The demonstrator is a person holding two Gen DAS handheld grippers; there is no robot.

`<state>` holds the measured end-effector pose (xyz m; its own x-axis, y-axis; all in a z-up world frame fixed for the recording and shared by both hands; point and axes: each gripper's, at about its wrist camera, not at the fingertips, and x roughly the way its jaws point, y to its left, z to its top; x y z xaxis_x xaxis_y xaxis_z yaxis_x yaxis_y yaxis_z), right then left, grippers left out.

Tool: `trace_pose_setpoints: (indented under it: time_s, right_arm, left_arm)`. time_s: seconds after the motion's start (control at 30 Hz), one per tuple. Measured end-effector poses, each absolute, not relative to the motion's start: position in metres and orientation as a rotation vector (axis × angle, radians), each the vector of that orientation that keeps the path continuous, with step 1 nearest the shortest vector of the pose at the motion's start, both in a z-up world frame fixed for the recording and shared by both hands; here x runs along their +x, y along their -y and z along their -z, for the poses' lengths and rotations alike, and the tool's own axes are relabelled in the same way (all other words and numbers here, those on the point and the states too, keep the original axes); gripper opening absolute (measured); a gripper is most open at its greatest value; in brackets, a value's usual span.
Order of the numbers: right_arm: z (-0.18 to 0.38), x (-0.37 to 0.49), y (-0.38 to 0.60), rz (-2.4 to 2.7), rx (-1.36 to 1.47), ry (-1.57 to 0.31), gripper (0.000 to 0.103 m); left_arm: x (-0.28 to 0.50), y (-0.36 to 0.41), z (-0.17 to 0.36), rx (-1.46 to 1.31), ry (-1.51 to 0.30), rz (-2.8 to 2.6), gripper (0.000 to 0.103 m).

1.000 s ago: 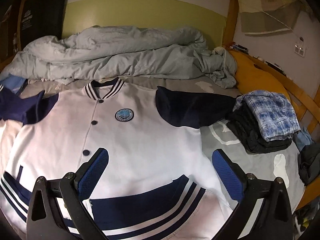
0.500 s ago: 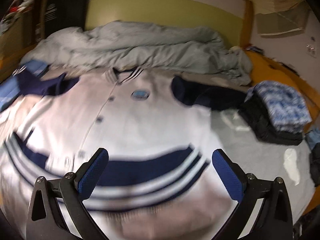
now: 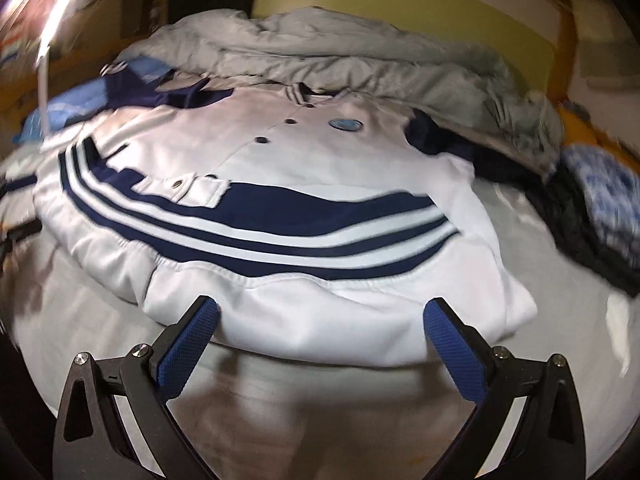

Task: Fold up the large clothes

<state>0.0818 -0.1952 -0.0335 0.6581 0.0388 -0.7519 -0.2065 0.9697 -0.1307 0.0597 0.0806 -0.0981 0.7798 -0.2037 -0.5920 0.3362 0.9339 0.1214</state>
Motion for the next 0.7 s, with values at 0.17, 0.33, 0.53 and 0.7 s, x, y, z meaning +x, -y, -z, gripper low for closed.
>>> trace_pose_setpoints:
  time_s: [0.17,0.33,0.53,0.7]
  right_arm:
    - [0.056,0.079,0.193,-0.137,-0.332,-0.872,0.103]
    - [0.065,0.079,0.197,-0.140,-0.365,-0.855,0.102]
    - [0.062,0.080,0.206,-0.114,-0.438,-0.859,0.102]
    - [0.058,0.093,0.234,-0.100,-0.333,-0.891,0.084]
  left_arm:
    - [0.071,-0.078,0.112,0.301,-0.670,0.250,0.103]
    - [0.077,-0.089,0.130,0.262,-0.704,0.216,0.103]
    - [0.090,-0.092,0.126,0.306,-0.717,0.142,0.103]
    - [0.096,-0.090,0.121,0.316,-0.715,0.129,0.092]
